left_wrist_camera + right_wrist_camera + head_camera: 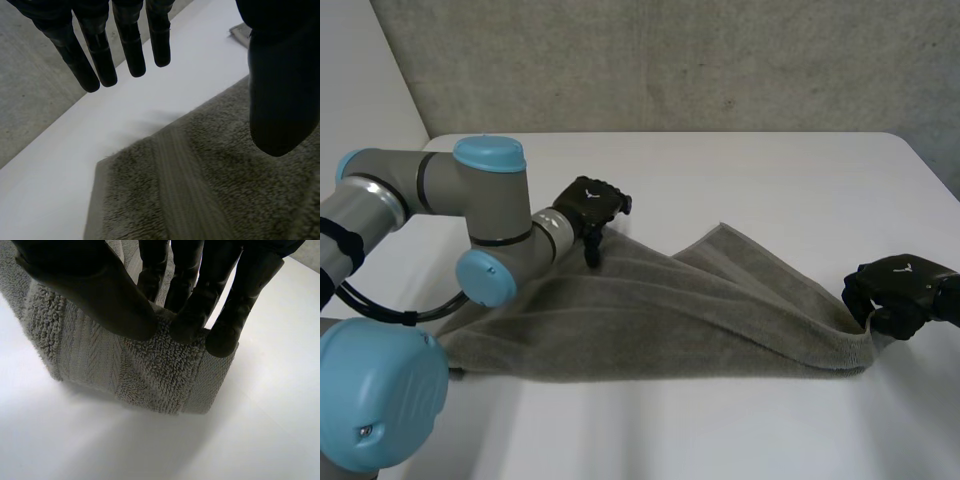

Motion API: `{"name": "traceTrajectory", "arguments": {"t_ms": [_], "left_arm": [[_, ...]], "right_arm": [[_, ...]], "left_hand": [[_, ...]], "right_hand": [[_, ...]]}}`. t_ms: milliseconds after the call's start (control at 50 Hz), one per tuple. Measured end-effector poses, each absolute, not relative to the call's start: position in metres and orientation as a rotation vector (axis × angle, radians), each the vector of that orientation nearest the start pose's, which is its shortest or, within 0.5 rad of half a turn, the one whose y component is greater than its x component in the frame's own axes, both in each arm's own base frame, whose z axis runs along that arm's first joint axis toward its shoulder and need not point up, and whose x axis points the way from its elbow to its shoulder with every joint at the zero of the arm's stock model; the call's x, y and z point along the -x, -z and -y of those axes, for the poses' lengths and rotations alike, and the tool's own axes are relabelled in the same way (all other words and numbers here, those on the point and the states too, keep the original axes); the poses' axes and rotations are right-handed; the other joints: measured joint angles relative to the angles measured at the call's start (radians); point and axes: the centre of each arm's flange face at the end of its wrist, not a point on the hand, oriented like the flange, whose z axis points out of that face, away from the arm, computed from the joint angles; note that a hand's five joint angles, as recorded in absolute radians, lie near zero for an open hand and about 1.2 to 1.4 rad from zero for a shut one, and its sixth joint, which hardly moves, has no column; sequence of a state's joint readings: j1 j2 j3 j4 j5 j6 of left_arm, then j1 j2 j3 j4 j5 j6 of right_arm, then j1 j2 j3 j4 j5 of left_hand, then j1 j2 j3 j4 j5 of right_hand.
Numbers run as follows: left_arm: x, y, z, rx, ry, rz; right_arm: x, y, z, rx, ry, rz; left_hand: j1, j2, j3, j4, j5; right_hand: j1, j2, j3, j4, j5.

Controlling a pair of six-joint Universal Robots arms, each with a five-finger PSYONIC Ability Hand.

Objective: Fold the towel.

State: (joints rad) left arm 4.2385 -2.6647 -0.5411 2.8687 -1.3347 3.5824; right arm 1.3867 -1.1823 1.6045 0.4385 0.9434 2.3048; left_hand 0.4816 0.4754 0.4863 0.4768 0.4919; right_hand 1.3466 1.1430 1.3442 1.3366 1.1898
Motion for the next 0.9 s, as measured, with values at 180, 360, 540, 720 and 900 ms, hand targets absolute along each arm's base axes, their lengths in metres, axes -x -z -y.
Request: {"name": "traceTrajectory", "arguments": {"t_ms": [180,360,540,720,900], "left_arm": [[0.365,-0.134,0.351,-1.468,1.892,-2.374],[0.374,-0.129,0.332,-1.556,1.815,-2.410],[0.381,-0.124,0.316,-1.690,1.748,-2.391],[0.383,-0.122,0.312,-1.730,1.729,-2.373],[0.385,-0.132,0.312,-1.708,1.764,-2.349]], "right_arm": [[-0.132,-0.178,0.299,1.152,1.276,-2.409],[-0.132,-0.177,0.299,1.152,1.274,-2.408],[-0.132,-0.177,0.299,1.154,1.273,-2.408],[-0.132,-0.176,0.299,1.156,1.270,-2.409],[-0.132,-0.176,0.298,1.156,1.266,-2.409]], "left_hand": [[0.028,0.026,0.024,0.027,0.024],[0.051,0.053,0.048,0.047,0.047],[0.144,0.153,0.144,0.150,0.137],[0.459,0.464,0.458,0.461,0.436],[0.951,1.021,1.029,1.029,0.992]], "right_hand": [[0.000,0.000,0.000,0.000,0.000],[0.000,0.000,0.000,0.000,0.000],[0.000,0.000,0.000,0.000,0.000],[0.000,0.000,0.000,0.000,0.000],[0.000,0.000,0.000,0.000,0.000]]}}
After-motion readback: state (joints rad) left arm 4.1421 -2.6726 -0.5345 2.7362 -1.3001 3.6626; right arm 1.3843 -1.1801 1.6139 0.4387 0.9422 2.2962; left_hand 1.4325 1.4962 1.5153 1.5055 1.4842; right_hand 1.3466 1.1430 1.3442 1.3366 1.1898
